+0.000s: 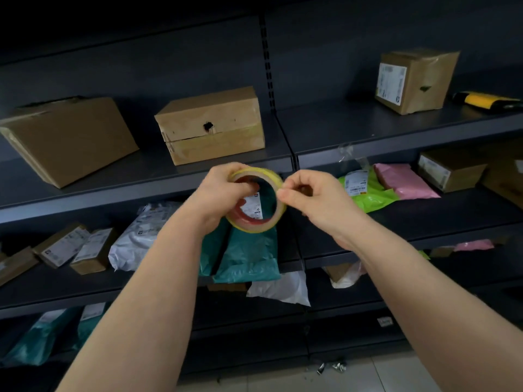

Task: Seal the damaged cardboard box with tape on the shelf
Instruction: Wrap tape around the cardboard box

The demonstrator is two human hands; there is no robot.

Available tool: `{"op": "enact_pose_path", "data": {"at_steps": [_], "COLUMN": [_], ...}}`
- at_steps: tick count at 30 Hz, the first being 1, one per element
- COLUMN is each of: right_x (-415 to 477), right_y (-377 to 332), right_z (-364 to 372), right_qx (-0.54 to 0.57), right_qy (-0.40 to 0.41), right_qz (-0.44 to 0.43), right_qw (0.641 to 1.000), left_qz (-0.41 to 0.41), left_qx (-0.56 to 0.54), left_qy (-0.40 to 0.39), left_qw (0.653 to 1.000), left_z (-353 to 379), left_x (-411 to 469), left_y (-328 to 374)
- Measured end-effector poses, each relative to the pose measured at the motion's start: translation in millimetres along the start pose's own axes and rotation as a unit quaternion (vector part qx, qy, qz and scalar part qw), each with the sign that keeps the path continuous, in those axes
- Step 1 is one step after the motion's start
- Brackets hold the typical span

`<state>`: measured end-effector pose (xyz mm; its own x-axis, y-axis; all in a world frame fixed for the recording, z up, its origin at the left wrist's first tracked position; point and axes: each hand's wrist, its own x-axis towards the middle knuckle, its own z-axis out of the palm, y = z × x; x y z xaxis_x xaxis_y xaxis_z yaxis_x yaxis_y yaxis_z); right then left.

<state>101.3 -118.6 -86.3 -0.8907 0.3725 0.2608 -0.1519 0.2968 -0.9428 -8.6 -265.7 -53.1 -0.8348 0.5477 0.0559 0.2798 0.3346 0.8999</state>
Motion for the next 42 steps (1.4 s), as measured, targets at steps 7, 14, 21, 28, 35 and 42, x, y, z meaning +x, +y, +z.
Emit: {"op": "enact_pose_path", "data": {"at_steps": [7,14,21,28,35,42], "right_x": [2,9,17,7,14,16], "right_y": [2,13,12,15,11,10], "right_z": [-8,2,0,-7,-3,0], "right_qx": [0.054,-0.030,-0.018,0.148,0.173,0.118], "right_qy": [-0.067,0.007,0.079,0.059,0.021,0.065], "right_qz": [-0.027,0.057,0.016,0.044,0.099,0.069], "right_qw": [0.996,0.998,0.997,0.986,0.980,0.988], "left_qz": [0.081,0.093,0.074,0.015,0.023,0.053], "left_qx": [-0.029,0.107,0.139,0.024,-0.022,0.075], "left_qy": [0.043,0.110,0.135,0.105,0.089,0.141], "left_qw": [0.995,0.984,0.978,0.994,0.996,0.986], "left_z": [7,18,20,12,20,15], "left_x": [-3,9,19,20,17,17], "left_y": [14,2,20,23,25,26]}}
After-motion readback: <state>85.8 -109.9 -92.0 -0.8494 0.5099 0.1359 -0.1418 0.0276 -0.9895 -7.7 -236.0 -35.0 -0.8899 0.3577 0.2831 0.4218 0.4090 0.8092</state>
